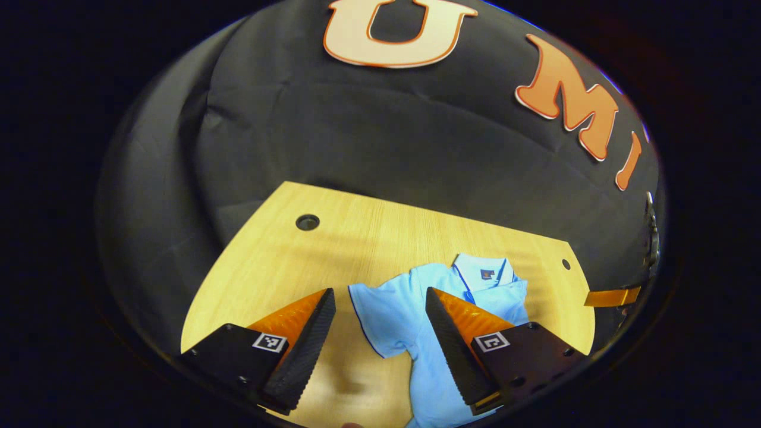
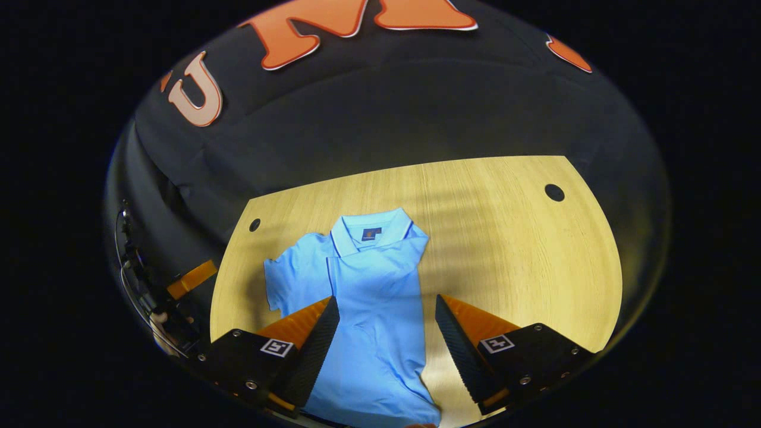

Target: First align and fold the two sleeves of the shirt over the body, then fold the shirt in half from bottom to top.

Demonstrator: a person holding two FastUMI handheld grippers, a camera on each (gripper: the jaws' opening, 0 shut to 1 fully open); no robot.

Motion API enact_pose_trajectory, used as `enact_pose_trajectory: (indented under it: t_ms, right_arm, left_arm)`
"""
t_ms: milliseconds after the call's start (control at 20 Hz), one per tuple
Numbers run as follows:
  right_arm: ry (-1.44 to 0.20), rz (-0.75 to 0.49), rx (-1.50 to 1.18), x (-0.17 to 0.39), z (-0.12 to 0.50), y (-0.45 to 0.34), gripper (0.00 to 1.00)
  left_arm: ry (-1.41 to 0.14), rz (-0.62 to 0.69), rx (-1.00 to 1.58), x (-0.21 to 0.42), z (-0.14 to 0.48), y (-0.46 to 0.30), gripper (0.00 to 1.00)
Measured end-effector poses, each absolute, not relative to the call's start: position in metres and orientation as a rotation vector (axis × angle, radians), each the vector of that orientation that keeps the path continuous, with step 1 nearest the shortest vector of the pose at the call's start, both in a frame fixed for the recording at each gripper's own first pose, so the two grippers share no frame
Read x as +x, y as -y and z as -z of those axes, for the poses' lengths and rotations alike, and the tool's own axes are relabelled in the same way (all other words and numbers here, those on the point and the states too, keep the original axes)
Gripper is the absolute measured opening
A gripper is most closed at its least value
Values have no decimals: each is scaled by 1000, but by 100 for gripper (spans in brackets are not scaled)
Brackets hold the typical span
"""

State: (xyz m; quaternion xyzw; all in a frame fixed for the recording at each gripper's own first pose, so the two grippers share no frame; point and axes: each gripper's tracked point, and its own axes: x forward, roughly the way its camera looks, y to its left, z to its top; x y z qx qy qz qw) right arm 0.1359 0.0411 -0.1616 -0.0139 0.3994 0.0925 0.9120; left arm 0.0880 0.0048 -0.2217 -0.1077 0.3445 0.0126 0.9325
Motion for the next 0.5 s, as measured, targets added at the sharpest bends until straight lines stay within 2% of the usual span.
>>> enact_pose_trajectory:
  t_ms: [200,500]
  right_arm:
    - [-846,-161,8,135,167,-4,98]
    - [-853,-147,50,140,166,27,98]
  left_arm:
    - [-856,1,-229,103,239,8,100]
    - [-1085,-63,-196,111,293,-6,100]
